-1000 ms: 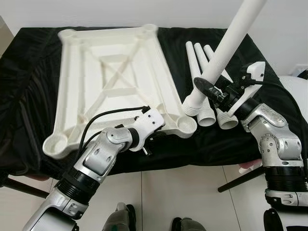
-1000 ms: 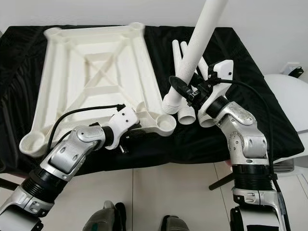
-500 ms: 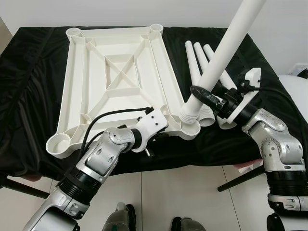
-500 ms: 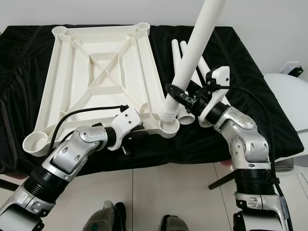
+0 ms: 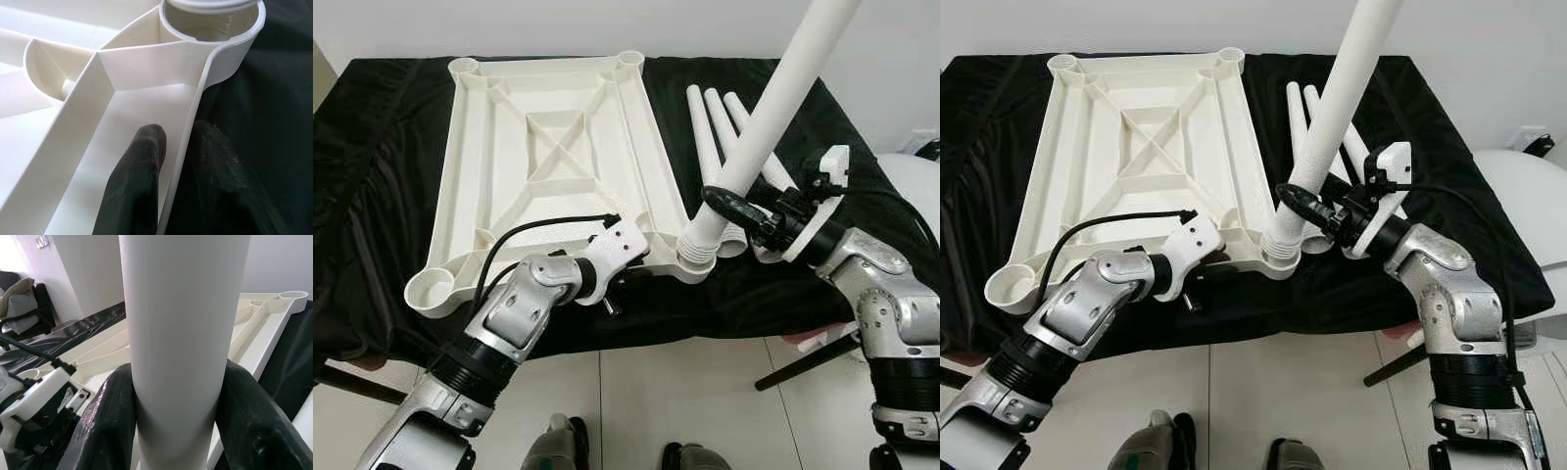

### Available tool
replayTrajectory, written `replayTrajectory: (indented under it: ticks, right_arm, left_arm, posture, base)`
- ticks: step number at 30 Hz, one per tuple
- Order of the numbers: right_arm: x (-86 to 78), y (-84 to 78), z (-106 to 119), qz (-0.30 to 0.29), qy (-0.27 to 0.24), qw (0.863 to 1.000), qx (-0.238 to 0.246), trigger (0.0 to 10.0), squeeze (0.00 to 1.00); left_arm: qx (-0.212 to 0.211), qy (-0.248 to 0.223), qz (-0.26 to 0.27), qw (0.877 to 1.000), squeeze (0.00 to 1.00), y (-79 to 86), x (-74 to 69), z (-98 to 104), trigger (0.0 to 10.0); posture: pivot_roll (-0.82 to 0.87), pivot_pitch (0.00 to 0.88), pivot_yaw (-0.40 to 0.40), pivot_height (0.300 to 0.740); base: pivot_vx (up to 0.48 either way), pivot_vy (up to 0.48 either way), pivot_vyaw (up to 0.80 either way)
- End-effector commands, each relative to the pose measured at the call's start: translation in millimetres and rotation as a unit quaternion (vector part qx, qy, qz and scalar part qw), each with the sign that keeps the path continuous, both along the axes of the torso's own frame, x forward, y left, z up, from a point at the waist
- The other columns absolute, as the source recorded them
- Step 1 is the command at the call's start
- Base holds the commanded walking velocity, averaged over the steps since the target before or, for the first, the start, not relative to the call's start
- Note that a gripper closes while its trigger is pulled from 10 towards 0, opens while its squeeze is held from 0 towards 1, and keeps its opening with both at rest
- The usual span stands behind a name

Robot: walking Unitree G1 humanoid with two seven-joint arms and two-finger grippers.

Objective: Building children table

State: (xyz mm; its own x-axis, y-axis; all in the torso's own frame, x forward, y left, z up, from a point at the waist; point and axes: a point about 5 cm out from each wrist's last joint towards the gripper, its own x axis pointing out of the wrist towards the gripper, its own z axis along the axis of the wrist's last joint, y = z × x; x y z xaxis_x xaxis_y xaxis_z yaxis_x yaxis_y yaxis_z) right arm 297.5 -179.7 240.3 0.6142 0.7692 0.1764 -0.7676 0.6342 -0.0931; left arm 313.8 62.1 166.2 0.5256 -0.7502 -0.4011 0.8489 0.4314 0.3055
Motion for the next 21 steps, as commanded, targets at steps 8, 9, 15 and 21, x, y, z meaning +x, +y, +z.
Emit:
replayTrajectory:
  ticks: [8,9,15,21]
  right_arm:
    - [-6.9,0.6,-3.2,0.017,0.008,1.0,0.002,10.0,0.0]
    - [-6.9,0.6,-3.2,0.017,0.008,1.0,0.002,10.0,0.0]
    - [-3.0,-0.7,-10.0,-0.003,0.011,1.0,0.004,10.0,0.0]
    - [2.7,-2.5,-19.1,-0.024,0.017,1.0,-0.004,10.0,0.0]
  left_arm:
    - [0.021,0.002,0.045,0.999,0.0,13.8,7.1,-7.8,10.0]
    - [0.021,0.002,0.045,0.999,0.0,13.8,7.1,-7.8,10.0]
    - [0.02,0.002,0.047,0.999,0.0,15.3,6.4,-7.4,10.0]
    - [0.02,0.003,0.051,0.999,0.0,16.5,5.1,-8.2,10.0]
  posture:
    - [-0.05,0.159,-0.003,0.74]
    - [-0.05,0.159,-0.003,0.74]
    - [-0.04,0.169,-0.006,0.74]
    - [-0.03,0.178,-0.012,0.74]
  base:
    - [0.0,0.0,0.0]
    - [0.0,0.0,0.0]
    - [0.0,0.0,0.0]
    - [0.0,0.0,0.0]
